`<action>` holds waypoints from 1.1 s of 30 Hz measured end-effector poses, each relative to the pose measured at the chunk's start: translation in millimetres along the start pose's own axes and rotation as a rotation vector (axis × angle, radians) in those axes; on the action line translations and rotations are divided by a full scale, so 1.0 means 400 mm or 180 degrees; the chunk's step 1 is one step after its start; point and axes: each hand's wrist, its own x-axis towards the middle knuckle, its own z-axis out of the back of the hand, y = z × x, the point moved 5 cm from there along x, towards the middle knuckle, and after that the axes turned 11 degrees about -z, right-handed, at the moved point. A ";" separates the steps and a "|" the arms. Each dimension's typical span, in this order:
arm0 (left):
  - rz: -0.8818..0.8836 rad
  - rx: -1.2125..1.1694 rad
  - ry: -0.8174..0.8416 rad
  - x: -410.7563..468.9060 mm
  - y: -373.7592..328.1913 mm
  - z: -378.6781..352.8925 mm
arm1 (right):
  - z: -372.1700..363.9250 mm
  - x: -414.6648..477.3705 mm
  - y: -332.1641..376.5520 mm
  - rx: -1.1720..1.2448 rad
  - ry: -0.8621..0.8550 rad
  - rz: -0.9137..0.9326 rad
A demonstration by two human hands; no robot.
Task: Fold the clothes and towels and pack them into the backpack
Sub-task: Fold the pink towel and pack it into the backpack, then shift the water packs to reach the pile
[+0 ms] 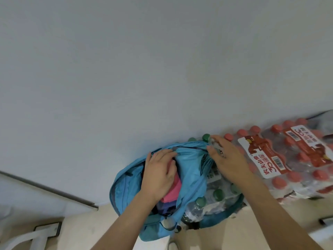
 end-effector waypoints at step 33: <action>-0.1798 -0.0281 0.1268 0.339 -1.045 -0.619 | 0.865 -0.285 -0.934 0.1618 -0.1491 -0.1248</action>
